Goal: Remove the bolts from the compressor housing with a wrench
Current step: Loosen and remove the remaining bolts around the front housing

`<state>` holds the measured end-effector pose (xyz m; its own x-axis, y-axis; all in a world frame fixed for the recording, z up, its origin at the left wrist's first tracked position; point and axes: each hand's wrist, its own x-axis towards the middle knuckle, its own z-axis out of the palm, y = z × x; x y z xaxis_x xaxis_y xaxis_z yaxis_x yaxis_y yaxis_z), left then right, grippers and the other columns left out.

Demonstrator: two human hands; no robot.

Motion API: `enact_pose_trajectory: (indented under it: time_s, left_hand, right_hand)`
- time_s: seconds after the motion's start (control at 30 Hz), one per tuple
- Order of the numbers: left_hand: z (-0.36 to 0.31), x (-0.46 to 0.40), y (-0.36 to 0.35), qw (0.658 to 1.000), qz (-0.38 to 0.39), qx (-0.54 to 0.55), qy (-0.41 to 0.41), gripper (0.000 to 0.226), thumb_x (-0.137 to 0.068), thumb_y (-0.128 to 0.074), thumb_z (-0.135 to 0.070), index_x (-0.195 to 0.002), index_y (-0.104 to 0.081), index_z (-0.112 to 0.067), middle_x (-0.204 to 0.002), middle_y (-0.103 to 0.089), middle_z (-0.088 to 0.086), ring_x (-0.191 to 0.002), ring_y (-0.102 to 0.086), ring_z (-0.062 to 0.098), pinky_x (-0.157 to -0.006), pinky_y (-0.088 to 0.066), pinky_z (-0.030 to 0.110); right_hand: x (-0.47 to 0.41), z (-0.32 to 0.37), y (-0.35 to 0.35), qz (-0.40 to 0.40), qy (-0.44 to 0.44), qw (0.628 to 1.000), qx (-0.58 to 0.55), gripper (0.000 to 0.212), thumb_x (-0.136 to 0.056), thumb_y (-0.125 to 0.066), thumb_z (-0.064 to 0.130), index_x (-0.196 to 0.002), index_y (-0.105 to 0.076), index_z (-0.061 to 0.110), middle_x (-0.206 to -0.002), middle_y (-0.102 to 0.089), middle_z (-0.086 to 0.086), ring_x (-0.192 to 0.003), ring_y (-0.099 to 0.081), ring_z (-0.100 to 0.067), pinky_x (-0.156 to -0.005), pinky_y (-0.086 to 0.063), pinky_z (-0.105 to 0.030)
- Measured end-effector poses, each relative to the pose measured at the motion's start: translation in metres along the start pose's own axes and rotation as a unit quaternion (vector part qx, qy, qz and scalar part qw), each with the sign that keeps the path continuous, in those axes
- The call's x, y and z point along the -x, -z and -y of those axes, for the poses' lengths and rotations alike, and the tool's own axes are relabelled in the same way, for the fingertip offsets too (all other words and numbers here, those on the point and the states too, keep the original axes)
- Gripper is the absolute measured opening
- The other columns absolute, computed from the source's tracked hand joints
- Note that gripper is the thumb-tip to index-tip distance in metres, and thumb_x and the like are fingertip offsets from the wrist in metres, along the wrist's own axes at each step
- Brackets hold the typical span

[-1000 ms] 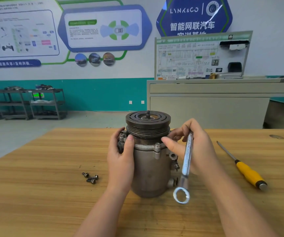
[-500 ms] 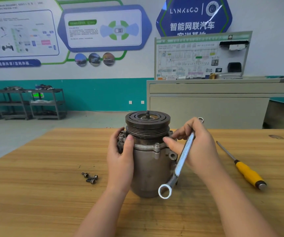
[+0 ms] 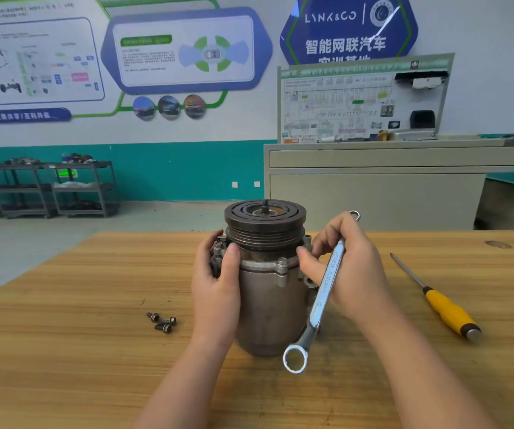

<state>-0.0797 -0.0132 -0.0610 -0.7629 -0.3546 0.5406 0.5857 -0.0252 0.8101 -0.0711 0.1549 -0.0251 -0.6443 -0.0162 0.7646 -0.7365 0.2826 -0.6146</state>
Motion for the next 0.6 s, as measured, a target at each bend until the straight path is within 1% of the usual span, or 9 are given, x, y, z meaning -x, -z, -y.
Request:
enact_pose_trajectory:
  time_s: [0.07, 0.1, 0.2, 0.3, 0.4, 0.43, 0.5, 0.53, 0.6]
  left_hand:
    - [-0.0005, -0.0004, -0.0004, 1.000, 0.001, 0.001, 0.001, 0.019, -0.089, -0.054, -0.037, -0.108, -0.058, -0.041, -0.100, -0.067, -0.024, -0.095, -0.061, -0.007, -0.073, -0.045, 0.005]
    - [-0.0008, -0.0007, -0.0007, 1.000, 0.001, 0.002, 0.001, 0.022, -0.086, -0.054, -0.041, -0.107, -0.058, -0.042, -0.100, -0.067, -0.025, -0.095, -0.061, -0.007, -0.072, -0.045, 0.005]
    - [-0.0004, -0.0012, -0.0007, 1.000, -0.001, 0.006, 0.000, 0.025, -0.083, -0.053, -0.044, -0.107, -0.058, -0.041, -0.099, -0.067, -0.024, -0.095, -0.061, -0.006, -0.073, -0.045, 0.006]
    - [-0.0007, -0.0009, -0.0003, 1.000, -0.002, 0.005, -0.004, 0.025, -0.083, -0.053, -0.045, -0.107, -0.058, -0.042, -0.100, -0.067, -0.025, -0.096, -0.061, -0.005, -0.074, -0.045, 0.006]
    - [-0.0014, -0.0004, -0.0006, 1.000, -0.003, 0.001, -0.001, 0.025, -0.083, -0.052, -0.046, -0.108, -0.058, -0.042, -0.101, -0.066, -0.025, -0.096, -0.061, -0.006, -0.073, -0.045, 0.006]
    - [-0.0018, -0.0003, -0.0008, 1.000, -0.002, -0.004, -0.002, 0.026, -0.083, -0.052, -0.046, -0.108, -0.058, -0.042, -0.102, -0.066, -0.024, -0.097, -0.061, -0.006, -0.075, -0.046, 0.007]
    - [-0.0023, -0.0002, -0.0014, 1.000, -0.005, -0.009, -0.001, 0.028, -0.083, -0.052, -0.046, -0.110, -0.057, -0.041, -0.104, -0.067, -0.019, -0.099, -0.060, -0.004, -0.082, -0.048, 0.015]
    - [-0.0024, -0.0001, -0.0013, 1.000, -0.008, -0.010, -0.001, 0.030, -0.082, -0.052, -0.046, -0.111, -0.057, -0.040, -0.107, -0.066, -0.017, -0.101, -0.060, -0.002, -0.087, -0.049, 0.021]
    - [-0.0024, 0.0016, -0.0023, 1.000, -0.013, -0.026, 0.000, 0.035, -0.082, -0.050, -0.047, -0.116, -0.056, -0.037, -0.115, -0.064, -0.011, -0.108, -0.058, 0.002, -0.097, -0.047, 0.030]
  right_hand:
    - [-0.0007, -0.0007, 0.0007, -0.001, -0.005, 1.000, -0.010, 0.056, -0.076, -0.072, -0.001, -0.066, -0.034, 0.039, -0.065, -0.053, 0.015, -0.056, -0.046, -0.001, -0.058, -0.047, -0.018]
    - [-0.0011, -0.0010, 0.0011, -0.004, -0.003, 1.000, -0.013, 0.056, -0.076, -0.072, -0.001, -0.066, -0.034, 0.039, -0.065, -0.054, 0.016, -0.057, -0.047, -0.001, -0.057, -0.047, -0.015]
    - [-0.0010, -0.0017, 0.0023, -0.018, 0.006, 1.000, -0.016, 0.057, -0.074, -0.079, 0.007, -0.068, -0.033, 0.040, -0.068, -0.057, 0.017, -0.063, -0.052, 0.003, -0.059, -0.044, -0.005]
    - [-0.0014, -0.0027, 0.0026, -0.031, 0.008, 0.999, 0.010, 0.055, -0.069, -0.084, 0.018, -0.068, -0.035, 0.041, -0.070, -0.061, 0.017, -0.066, -0.057, 0.001, -0.063, -0.044, -0.007]
    - [-0.0011, -0.0046, 0.0042, -0.035, 0.016, 0.999, 0.016, 0.055, -0.071, -0.082, 0.013, -0.068, -0.036, 0.042, -0.070, -0.064, 0.017, -0.071, -0.061, 0.001, -0.066, -0.043, -0.006]
    - [-0.0007, -0.0044, 0.0043, -0.029, 0.015, 0.999, 0.013, 0.054, -0.073, -0.080, 0.011, -0.068, -0.036, 0.042, -0.071, -0.065, 0.016, -0.072, -0.062, 0.000, -0.066, -0.045, -0.006]
    - [0.0001, -0.0043, 0.0041, -0.015, 0.007, 1.000, -0.010, 0.052, -0.076, -0.075, 0.008, -0.067, -0.036, 0.041, -0.075, -0.067, 0.013, -0.073, -0.063, -0.002, -0.063, -0.047, -0.008]
    - [0.0003, -0.0038, 0.0038, -0.013, 0.003, 1.000, -0.018, 0.051, -0.077, -0.073, 0.007, -0.067, -0.036, 0.041, -0.077, -0.067, 0.011, -0.073, -0.063, -0.001, -0.062, -0.047, -0.007]
    - [0.0004, -0.0011, 0.0026, -0.017, 0.000, 1.000, -0.009, 0.052, -0.076, -0.077, 0.013, -0.066, -0.035, 0.043, -0.079, -0.067, 0.013, -0.073, -0.060, 0.002, -0.060, -0.044, -0.002]
